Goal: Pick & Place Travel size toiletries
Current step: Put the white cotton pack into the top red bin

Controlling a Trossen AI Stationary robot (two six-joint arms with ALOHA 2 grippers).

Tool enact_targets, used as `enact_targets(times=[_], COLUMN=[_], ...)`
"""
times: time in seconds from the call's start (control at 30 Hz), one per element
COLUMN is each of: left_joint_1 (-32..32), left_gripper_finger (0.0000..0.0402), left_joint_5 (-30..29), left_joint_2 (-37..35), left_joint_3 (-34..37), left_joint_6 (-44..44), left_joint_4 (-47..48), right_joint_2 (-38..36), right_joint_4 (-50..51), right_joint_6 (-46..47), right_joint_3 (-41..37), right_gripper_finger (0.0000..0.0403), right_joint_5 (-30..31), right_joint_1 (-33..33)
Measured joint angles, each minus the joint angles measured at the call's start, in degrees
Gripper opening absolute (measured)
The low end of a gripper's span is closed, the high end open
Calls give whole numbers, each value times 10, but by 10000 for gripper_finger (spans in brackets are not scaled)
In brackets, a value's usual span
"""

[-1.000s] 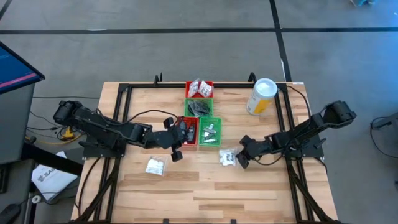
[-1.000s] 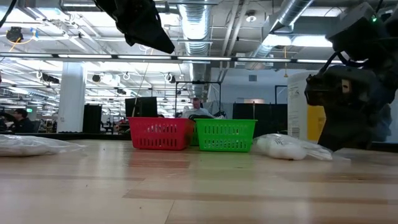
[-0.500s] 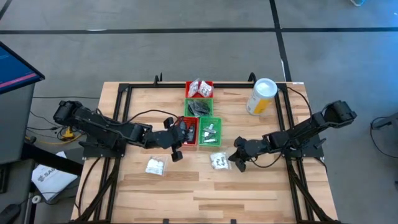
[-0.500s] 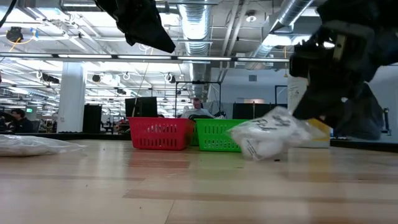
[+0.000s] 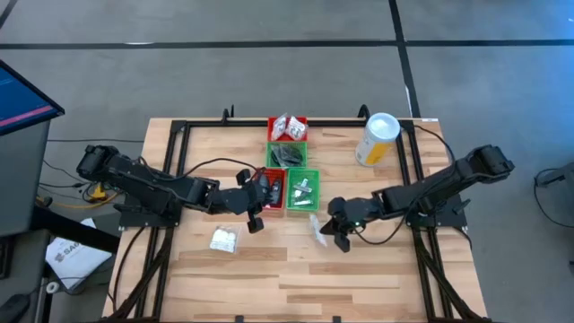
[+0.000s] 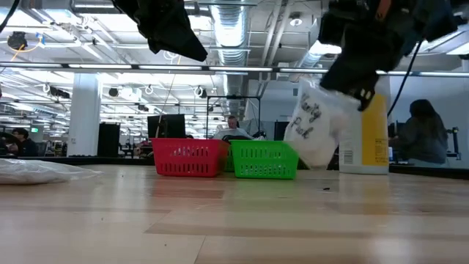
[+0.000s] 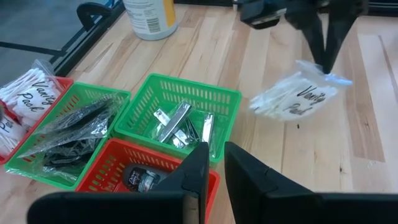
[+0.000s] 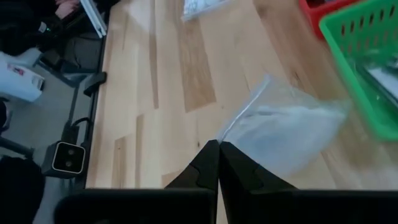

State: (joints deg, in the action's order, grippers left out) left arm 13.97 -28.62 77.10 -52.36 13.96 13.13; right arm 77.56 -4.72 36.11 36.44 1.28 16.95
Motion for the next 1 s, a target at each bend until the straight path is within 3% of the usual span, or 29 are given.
enact_targets(times=[0.5, 1.0], left_joint_1=[0, 0], left_gripper_finger=[44, 44], left_joint_5=[0, 0], left_joint_2=[0, 0], left_joint_3=[0, 0], left_joint_6=[0, 0], left_joint_4=[-3, -7], right_joint_2=[0, 0], right_joint_4=[209, 242], right_joint_6=[-120, -198], right_joint_3=[178, 221], right_gripper_finger=[0, 0], right_joint_5=[1, 2], right_joint_1=[-28, -155])
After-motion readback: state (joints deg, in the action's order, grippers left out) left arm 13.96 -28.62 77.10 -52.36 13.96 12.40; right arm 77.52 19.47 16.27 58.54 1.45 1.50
